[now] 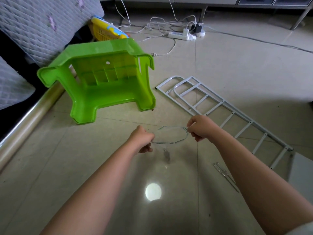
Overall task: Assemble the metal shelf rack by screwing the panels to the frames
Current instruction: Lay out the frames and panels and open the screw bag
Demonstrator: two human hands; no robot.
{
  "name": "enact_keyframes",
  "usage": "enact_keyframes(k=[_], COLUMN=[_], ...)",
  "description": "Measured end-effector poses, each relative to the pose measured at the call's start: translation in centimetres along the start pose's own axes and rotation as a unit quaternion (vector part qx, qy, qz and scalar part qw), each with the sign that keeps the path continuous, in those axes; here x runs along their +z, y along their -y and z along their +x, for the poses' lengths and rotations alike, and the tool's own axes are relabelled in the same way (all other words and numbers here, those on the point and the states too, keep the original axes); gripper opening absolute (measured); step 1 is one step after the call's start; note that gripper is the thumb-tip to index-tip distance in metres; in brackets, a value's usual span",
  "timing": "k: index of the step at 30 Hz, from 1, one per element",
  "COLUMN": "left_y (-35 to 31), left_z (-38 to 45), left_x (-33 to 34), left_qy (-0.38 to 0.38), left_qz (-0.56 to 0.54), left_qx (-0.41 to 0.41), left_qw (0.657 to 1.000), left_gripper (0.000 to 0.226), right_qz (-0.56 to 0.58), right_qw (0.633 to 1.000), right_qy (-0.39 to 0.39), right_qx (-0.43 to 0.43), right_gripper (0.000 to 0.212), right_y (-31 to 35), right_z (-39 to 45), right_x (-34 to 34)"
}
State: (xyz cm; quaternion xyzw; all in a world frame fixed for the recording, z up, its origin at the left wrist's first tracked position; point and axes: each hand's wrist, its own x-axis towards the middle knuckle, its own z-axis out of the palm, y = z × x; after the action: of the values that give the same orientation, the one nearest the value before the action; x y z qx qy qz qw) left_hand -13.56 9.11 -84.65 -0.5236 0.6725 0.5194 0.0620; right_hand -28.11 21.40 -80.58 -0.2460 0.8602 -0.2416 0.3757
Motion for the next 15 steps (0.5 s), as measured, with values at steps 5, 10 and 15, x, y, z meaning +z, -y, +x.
enact_keyframes(k=[5, 10, 15], left_y=[0.5, 2.6, 4.6], left_z=[-0.5, 0.1, 1.5], left_x=[-0.4, 0.2, 0.4], left_qy=[0.165, 0.186, 0.125], left_qz=[0.037, -0.028, -0.134], left_qx=[-0.025, -0.091, -0.113], left_qw=[0.985, 0.978, 0.977], left_gripper=[0.052, 0.016, 0.010], right_qz=[0.032, 0.080, 0.210], right_qw=[0.994, 0.990, 0.974], right_qy=[0.094, 0.120, 0.083], right_qx=[-0.037, -0.012, 0.001], right_gripper=[0.023, 0.022, 0.019], right_y=[-0.3, -1.6, -3.1], right_z=[-0.5, 0.3, 0.9], right_x=[-0.5, 0.8, 4.5])
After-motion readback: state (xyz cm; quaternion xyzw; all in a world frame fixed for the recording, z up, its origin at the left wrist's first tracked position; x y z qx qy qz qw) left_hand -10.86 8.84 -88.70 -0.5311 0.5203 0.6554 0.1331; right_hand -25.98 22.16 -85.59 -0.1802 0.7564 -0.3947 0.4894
